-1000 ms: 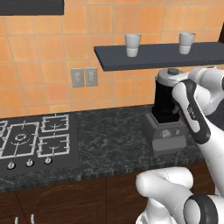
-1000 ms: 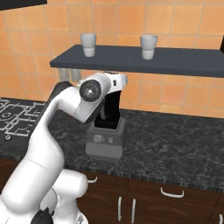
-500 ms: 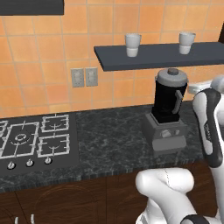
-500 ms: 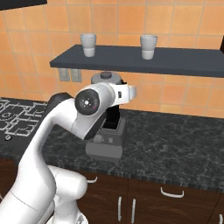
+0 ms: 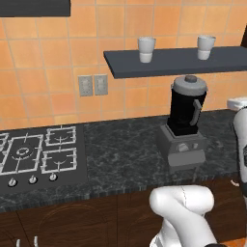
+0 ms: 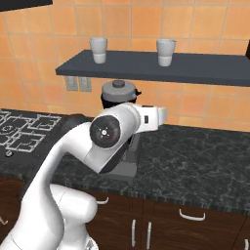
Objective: Close the lid blender by securely placing the lid on top.
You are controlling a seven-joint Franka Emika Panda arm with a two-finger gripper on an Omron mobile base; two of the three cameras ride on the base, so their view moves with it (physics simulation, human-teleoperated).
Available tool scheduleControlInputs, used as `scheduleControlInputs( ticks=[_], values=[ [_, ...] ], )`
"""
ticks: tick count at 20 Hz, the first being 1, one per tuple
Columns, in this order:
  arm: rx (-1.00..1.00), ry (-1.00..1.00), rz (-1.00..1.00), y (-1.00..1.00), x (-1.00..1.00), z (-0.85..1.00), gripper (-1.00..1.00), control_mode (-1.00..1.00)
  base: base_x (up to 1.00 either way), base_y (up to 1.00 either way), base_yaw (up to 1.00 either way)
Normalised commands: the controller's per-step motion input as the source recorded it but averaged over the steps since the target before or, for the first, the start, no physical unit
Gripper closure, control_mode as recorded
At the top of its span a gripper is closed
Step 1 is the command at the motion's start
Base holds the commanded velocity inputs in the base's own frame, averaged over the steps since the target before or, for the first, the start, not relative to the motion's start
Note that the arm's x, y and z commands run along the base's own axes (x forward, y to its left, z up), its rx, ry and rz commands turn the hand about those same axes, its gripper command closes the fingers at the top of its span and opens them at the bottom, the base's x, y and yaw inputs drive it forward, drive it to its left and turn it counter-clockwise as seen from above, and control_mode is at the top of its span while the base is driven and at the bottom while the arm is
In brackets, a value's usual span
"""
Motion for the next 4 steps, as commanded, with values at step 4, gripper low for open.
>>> scheduleControlInputs(
  ticks=[4],
  values=[
    [0.00, 0.00, 0.02, -0.66, -0.25, -0.02, -1.00, -1.00, 0.00, 0.00, 0.00]
  ],
)
